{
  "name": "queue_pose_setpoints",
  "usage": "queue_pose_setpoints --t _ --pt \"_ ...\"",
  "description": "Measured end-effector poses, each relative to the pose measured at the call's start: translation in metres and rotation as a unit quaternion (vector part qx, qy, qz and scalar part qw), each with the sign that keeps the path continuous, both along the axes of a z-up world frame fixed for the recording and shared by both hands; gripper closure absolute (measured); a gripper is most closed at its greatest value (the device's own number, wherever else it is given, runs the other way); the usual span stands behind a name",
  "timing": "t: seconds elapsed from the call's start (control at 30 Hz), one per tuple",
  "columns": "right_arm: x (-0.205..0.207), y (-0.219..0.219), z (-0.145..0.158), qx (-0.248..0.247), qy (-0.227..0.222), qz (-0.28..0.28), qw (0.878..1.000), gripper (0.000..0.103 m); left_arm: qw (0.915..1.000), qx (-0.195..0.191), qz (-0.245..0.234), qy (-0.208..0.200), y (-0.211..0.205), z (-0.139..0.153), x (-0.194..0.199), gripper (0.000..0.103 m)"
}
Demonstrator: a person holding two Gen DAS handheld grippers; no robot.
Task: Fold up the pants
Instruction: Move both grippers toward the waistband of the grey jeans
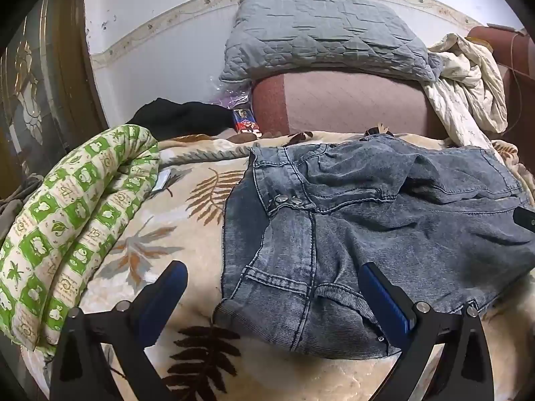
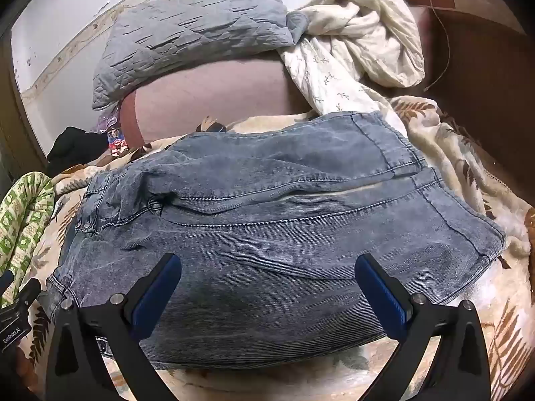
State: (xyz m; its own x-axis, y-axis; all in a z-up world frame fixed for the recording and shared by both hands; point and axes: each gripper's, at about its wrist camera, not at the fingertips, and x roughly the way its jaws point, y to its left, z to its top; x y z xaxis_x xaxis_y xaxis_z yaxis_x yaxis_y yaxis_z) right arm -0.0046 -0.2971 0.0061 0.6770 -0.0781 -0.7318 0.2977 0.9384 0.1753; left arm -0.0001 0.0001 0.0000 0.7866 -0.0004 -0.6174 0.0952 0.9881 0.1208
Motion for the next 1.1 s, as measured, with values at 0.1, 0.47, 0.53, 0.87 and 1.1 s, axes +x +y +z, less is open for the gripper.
queue_pose_setpoints --t 0.1,0.47,0.53,0.87,1.1 --pt "0.000 0.003 0.001 -0.007 -0.001 0.002 1.000 0.000 1.0000 -0.002 -0.001 0.000 0.000 0.000 0.000 0.000" --pt "-0.002 0.013 0.011 -0.044 -0.008 0.013 0.999 0.000 0.9998 0.015 -0.004 0.012 -0.002 -0.008 0.004 0.000" --pt "-0.002 0.013 0.012 -0.046 -0.007 0.012 0.999 0.000 0.9997 0.019 -0.005 0.016 -0.002 -0.009 0.004 0.000" --pt "-0.002 0.012 0.011 -0.049 -0.003 0.010 0.999 0.000 0.9992 0.036 -0.005 0.015 0.000 -0.008 0.004 0.000" --pt "-0.002 0.008 0.010 -0.046 -0.003 0.006 0.999 0.000 0.9997 0.006 0.013 0.021 0.011 -0.008 0.010 0.000"
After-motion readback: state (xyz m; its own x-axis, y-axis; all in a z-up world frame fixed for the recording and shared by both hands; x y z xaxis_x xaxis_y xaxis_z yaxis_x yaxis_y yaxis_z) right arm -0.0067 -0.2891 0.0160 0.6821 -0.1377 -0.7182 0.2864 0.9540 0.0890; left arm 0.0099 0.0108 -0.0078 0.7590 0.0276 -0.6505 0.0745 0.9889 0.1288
